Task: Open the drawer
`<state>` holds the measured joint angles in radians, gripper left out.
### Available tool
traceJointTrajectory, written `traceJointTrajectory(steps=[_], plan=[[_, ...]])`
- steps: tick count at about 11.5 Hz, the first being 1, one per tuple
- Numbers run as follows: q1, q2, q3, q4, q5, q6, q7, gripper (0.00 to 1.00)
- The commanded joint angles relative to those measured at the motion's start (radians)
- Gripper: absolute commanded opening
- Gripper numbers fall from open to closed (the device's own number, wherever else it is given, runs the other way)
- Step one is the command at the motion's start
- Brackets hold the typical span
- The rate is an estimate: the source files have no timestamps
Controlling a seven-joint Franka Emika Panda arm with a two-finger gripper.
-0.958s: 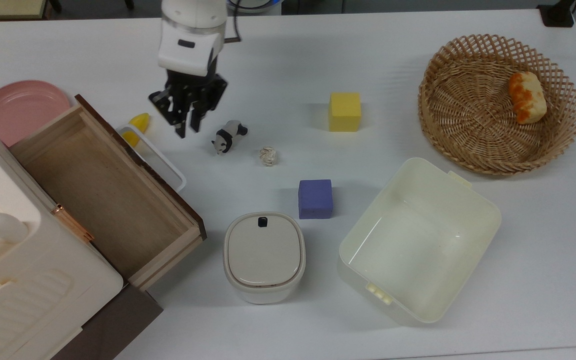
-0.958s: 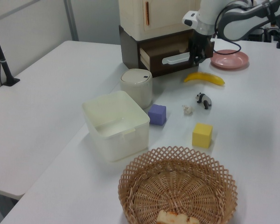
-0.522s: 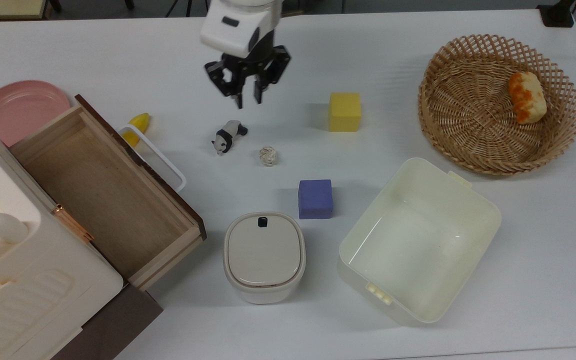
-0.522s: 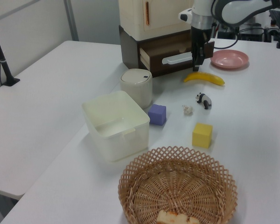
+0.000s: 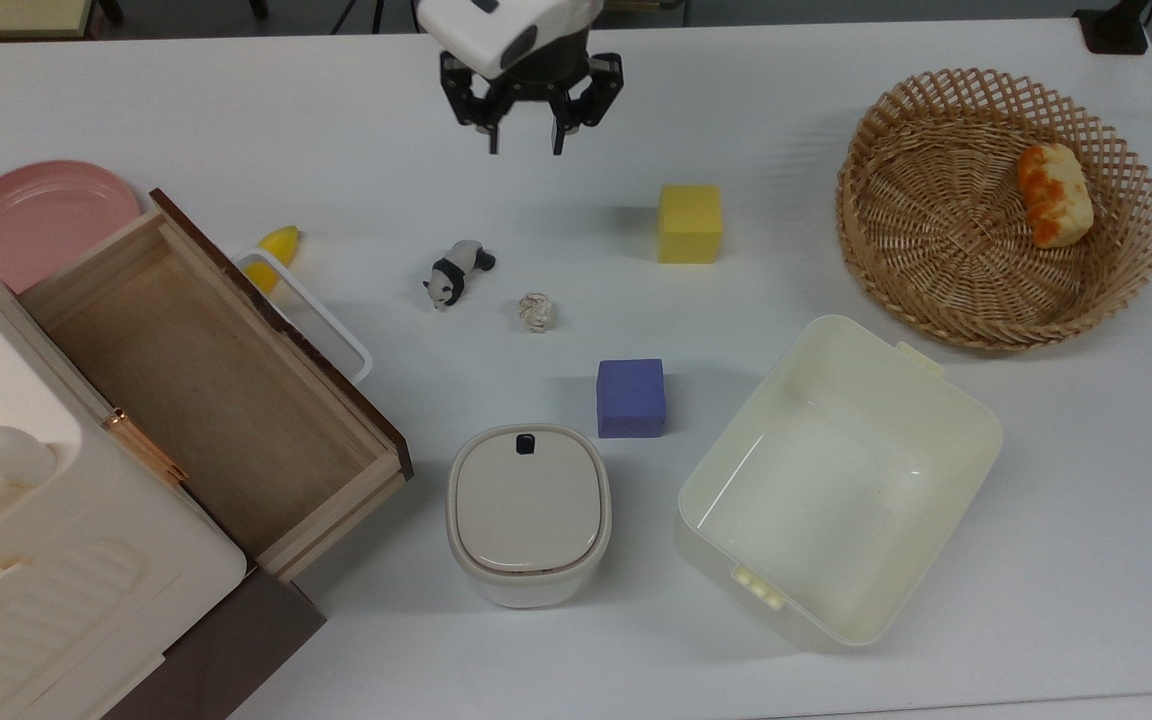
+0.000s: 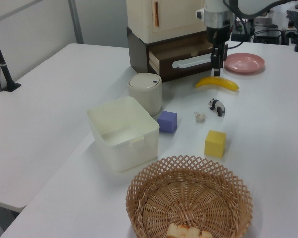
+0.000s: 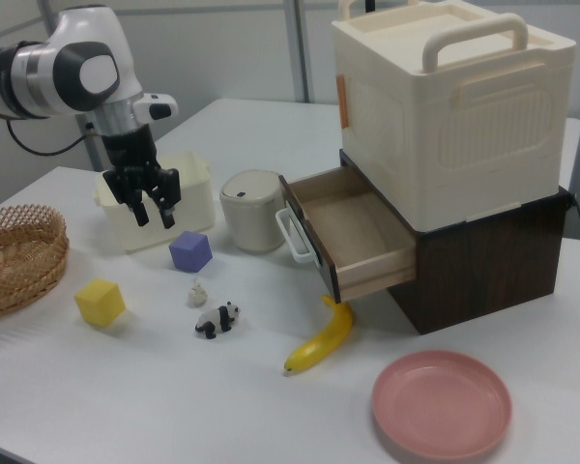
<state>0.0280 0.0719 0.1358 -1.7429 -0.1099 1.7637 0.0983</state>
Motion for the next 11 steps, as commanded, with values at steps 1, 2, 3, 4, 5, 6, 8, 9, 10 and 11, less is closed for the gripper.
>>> traceJointTrajectory(steps=[1, 2, 3, 4, 5, 6, 8, 9, 10, 11], plan=[[-0.002, -0.004, -0.088, 0.049, 0.027, -0.033, -0.061, 1.00], [-0.022, -0.006, -0.093, 0.065, 0.048, -0.038, -0.093, 1.00], [-0.058, -0.007, -0.090, 0.071, 0.071, -0.076, -0.121, 1.00], [-0.065, -0.009, -0.088, 0.075, 0.079, -0.096, -0.144, 1.00], [-0.062, -0.006, -0.090, 0.094, 0.079, -0.124, -0.150, 1.00], [-0.059, -0.001, -0.091, 0.098, 0.079, -0.136, -0.153, 1.00], [-0.065, 0.000, -0.091, 0.101, 0.070, -0.133, -0.157, 1.00], [-0.065, 0.005, -0.093, 0.112, 0.070, -0.133, -0.157, 1.00], [-0.065, 0.006, -0.093, 0.118, 0.072, -0.135, -0.152, 1.00], [-0.065, 0.006, -0.093, 0.118, 0.072, -0.133, -0.147, 1.00]])
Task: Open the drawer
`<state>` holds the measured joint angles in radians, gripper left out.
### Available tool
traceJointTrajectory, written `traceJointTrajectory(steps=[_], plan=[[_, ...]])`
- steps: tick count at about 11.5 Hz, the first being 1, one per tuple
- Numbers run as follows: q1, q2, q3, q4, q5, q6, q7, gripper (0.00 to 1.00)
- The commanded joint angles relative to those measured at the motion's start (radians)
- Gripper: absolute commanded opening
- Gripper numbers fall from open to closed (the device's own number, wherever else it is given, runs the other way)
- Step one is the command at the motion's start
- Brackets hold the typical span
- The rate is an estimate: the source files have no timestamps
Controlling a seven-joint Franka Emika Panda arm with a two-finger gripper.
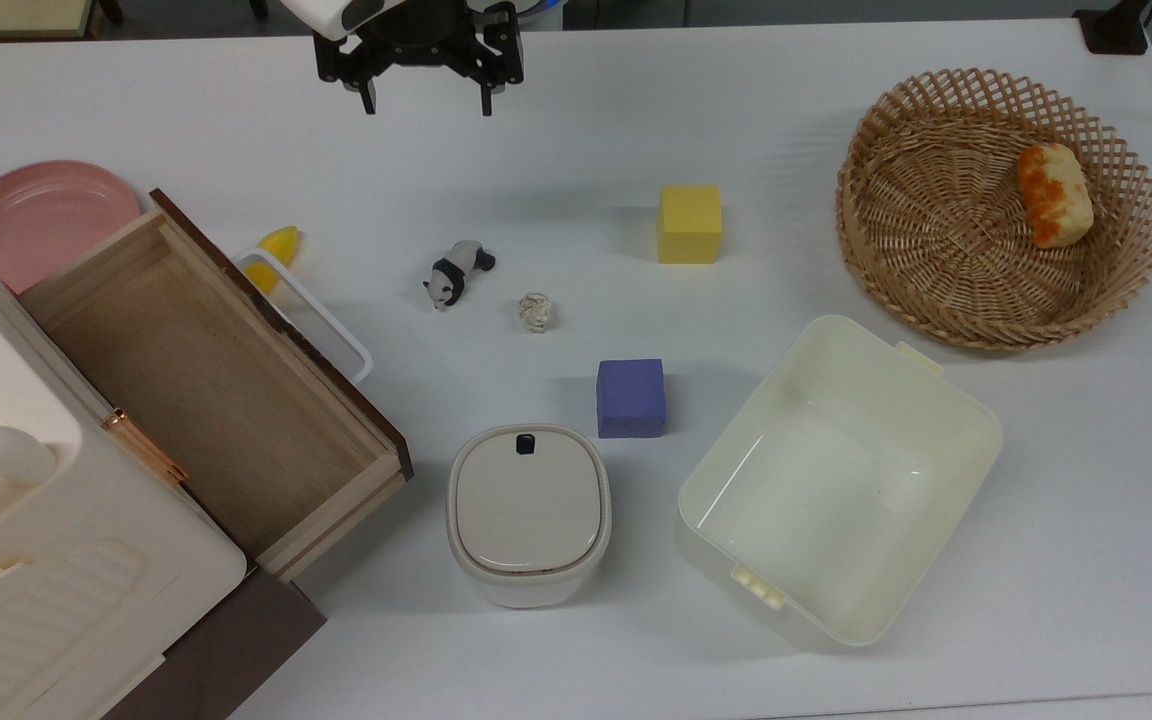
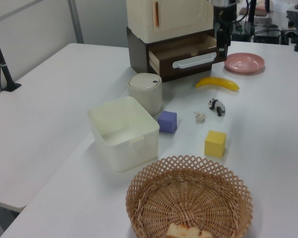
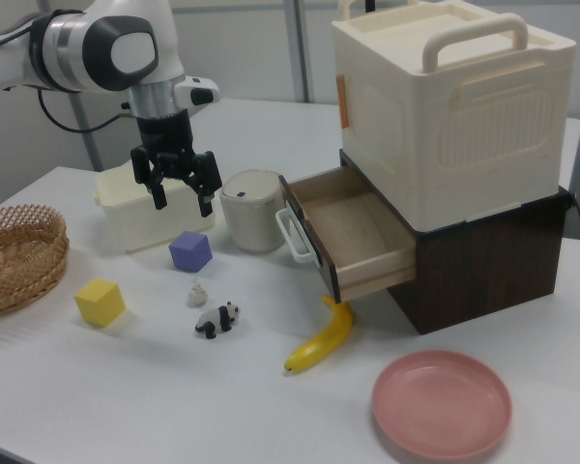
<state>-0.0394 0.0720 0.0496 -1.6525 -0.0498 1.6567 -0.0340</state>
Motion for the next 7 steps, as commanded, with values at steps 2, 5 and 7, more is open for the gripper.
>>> traceJointTrajectory(steps=[2, 5, 7], plan=[[0.003, 0.025, -0.007, 0.031, 0.007, -0.011, -0.014, 1.00], [0.003, 0.025, -0.007, 0.031, 0.008, -0.011, -0.012, 1.00], [-0.011, 0.020, -0.010, 0.040, 0.016, -0.014, -0.010, 1.00]])
